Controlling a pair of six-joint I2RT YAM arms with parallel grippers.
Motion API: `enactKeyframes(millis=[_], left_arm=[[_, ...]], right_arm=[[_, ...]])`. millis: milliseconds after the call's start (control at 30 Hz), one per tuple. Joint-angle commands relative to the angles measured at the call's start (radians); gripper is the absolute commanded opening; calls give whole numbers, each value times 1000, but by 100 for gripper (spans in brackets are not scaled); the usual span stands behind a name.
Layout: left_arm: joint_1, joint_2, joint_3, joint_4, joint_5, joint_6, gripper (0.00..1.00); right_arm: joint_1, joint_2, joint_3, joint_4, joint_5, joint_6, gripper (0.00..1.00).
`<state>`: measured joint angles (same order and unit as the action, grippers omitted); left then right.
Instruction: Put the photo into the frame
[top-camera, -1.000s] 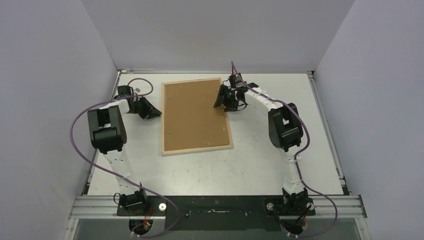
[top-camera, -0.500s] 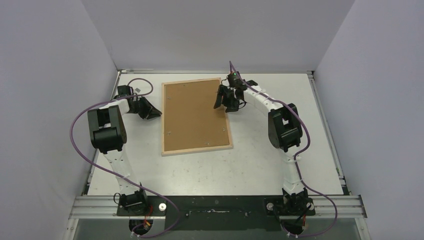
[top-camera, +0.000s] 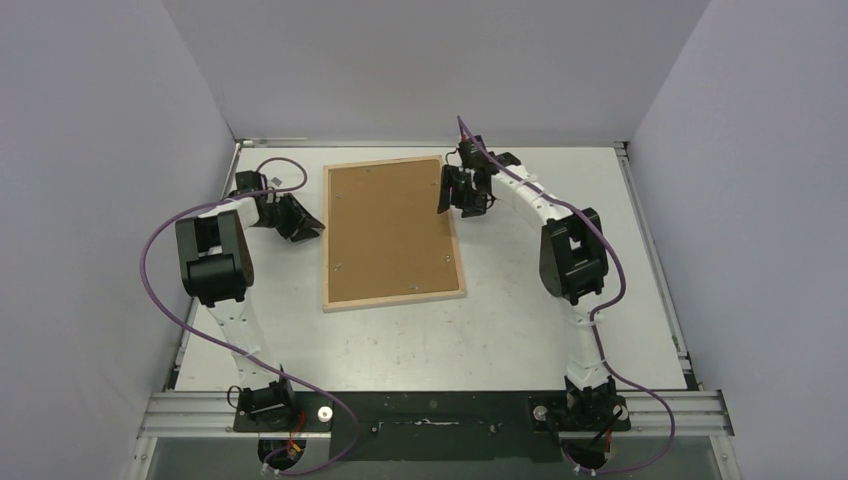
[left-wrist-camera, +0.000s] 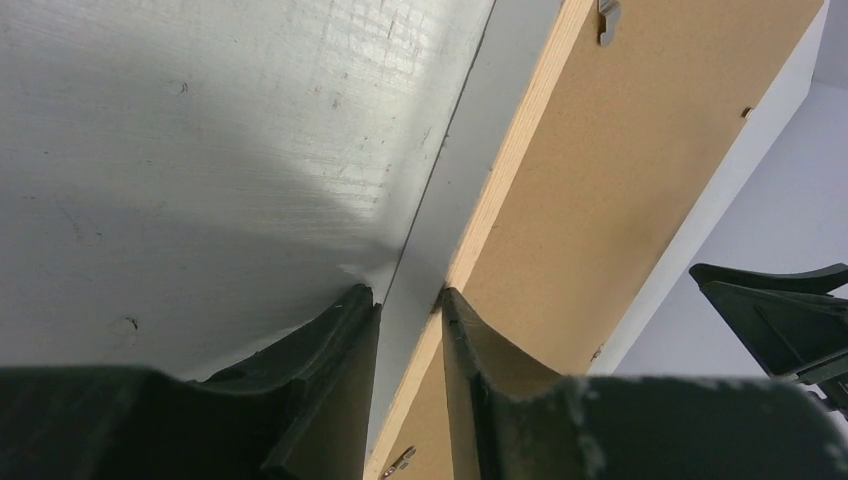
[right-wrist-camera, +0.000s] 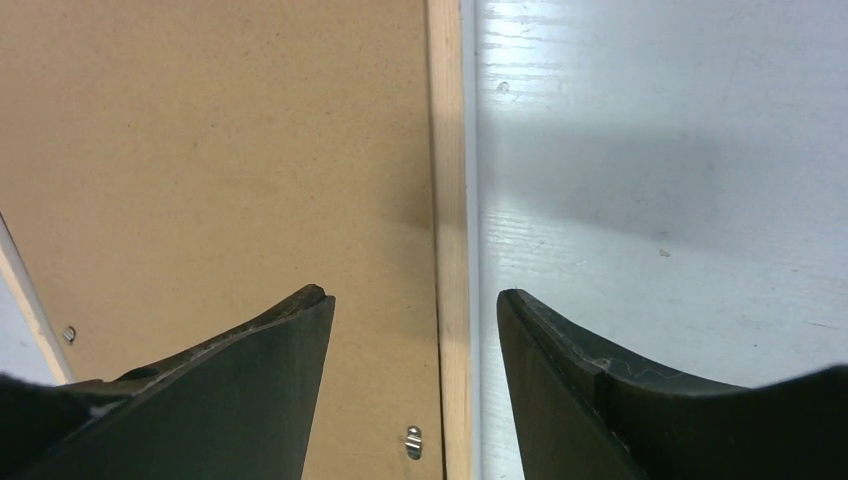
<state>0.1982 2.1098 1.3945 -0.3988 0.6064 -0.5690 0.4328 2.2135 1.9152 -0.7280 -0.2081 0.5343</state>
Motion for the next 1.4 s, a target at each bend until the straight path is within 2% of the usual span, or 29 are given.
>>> enactKeyframes(millis=[0, 133, 200, 367, 733, 1367], left_arm=[[0, 10, 31, -25, 9, 29, 29], [0, 5, 23, -14, 20, 29, 35], [0, 5, 20, -5, 28, 27, 36], [0, 12, 21, 5, 49, 23, 38], [-3, 43, 31, 0, 59, 11, 35], [-9, 46, 34, -5, 58, 9, 34]], right_arm=[[-14, -53, 6, -13, 44, -33, 61], [-14, -56, -7, -30, 78, -48, 53], [-15, -55, -14, -33, 85, -54, 46], [-17, -31, -12, -41, 76, -67, 40], [-16, 29, 2, -68, 37, -92, 42], [29, 97, 24, -94, -10, -140, 41]])
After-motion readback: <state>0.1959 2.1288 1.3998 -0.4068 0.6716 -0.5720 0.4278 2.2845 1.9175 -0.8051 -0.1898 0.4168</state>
